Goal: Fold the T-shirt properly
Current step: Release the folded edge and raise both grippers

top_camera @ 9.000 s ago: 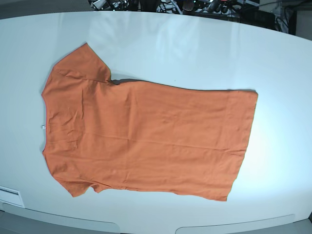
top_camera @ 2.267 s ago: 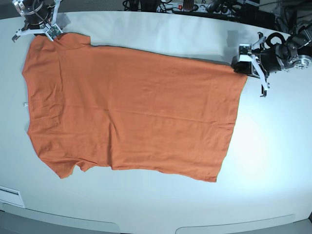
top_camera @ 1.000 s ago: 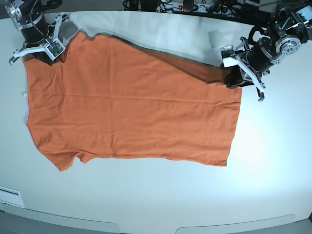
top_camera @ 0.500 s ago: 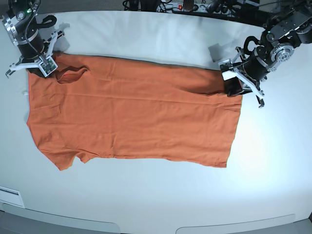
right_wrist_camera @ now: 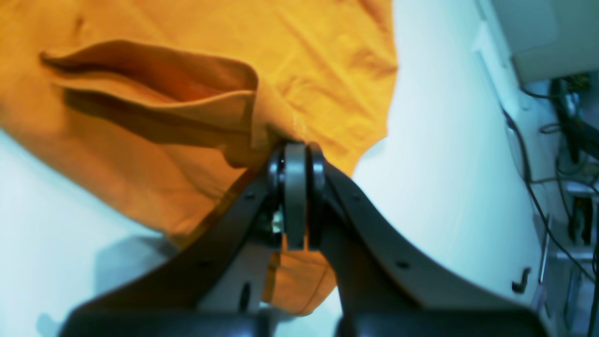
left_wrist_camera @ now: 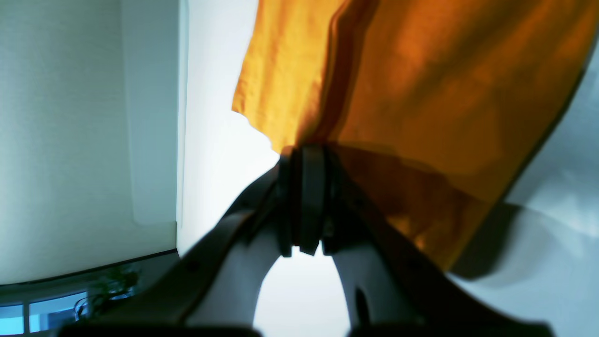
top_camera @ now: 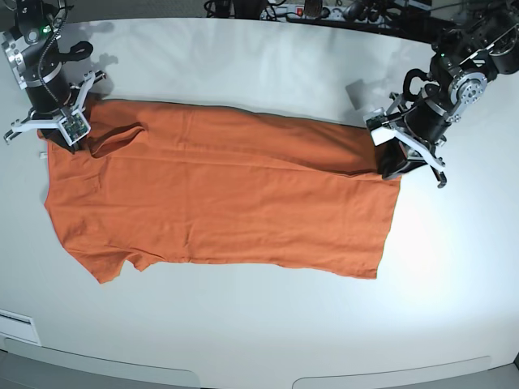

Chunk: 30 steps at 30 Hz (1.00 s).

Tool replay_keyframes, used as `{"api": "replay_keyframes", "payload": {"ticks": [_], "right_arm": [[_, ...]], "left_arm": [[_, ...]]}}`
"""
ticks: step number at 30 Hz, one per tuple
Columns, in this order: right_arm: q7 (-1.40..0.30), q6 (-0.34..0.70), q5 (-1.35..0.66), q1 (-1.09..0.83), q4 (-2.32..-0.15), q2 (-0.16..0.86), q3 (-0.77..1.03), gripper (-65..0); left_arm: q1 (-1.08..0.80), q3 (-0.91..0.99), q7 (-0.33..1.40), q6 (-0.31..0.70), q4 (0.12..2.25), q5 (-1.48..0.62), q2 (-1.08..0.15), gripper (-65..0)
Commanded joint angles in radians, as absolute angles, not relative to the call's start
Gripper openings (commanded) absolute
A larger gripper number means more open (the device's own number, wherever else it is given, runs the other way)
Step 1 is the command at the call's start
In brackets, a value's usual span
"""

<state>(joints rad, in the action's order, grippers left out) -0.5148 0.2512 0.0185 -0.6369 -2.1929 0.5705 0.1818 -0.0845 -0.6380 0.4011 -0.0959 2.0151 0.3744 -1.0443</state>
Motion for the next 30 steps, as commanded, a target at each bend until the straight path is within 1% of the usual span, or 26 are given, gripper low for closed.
{"api": "replay_keyframes", "payload": {"ticks": [1, 12, 18, 20, 21, 23, 24, 25, 28, 29, 30], "right_arm": [[-0.492, 0.242, 0.022, -0.634, -2.205, 0.584, 0.192, -65.0], [-0.465, 0.241, 0.021, -0.631, -2.205, 0.579, 0.192, -65.0], [-0.455, 0.212, -0.005, -0.615, -2.205, 0.579, 0.192, -65.0], [-0.444, 0.203, -0.007, -0.615, -2.205, 0.579, 0.191, -65.0], [-0.444, 0.189, -0.014, -0.614, -2.205, 0.579, 0.192, -61.7], [-0.46, 0.141, -0.043, -0.603, -2.205, 0.579, 0.192, -43.6], [-0.479, 0.103, -0.058, -0.599, -2.205, 0.579, 0.192, -35.7], [-0.496, 0.068, -0.065, -0.598, -2.205, 0.579, 0.192, -31.2], [-0.517, 0.04, -0.075, -0.599, -2.205, 0.579, 0.191, -30.7], [-0.516, 0.031, -0.075, -0.599, -2.205, 0.579, 0.191, -30.8], [-0.517, 0.022, -0.075, -0.599, -2.205, 0.579, 0.191, -32.6]], "left_arm": [[-0.067, -0.626, 0.394, -0.118, 2.027, 0.386, -1.061, -65.0], [-0.066, -0.626, 0.389, -0.129, 2.027, 0.386, -1.058, -65.0], [-0.066, -0.626, 0.389, -0.131, 2.027, 0.392, -1.052, -65.0], [-0.066, -0.626, 0.38, -0.164, 2.027, 0.392, -1.042, -65.0], [-0.066, -0.626, 0.372, -0.186, 2.027, 0.392, -1.038, -58.7], [-0.066, -0.626, 0.37, -0.245, 2.027, 0.392, -1.029, -38.7], [-0.067, -0.626, 0.367, -0.29, 2.027, 0.391, -1.024, -31.0], [-0.07, -0.626, 0.366, -0.34, 2.027, 0.381, -1.018, -27.5], [-0.078, -0.626, 0.367, -0.519, 2.027, 0.329, -1.013, -27.7], [-0.08, -0.626, 0.366, -0.558, 2.027, 0.331, -1.014, -29.7], [-0.081, -0.626, 0.367, -0.584, 2.027, 0.338, -1.014, -35.1]]}}
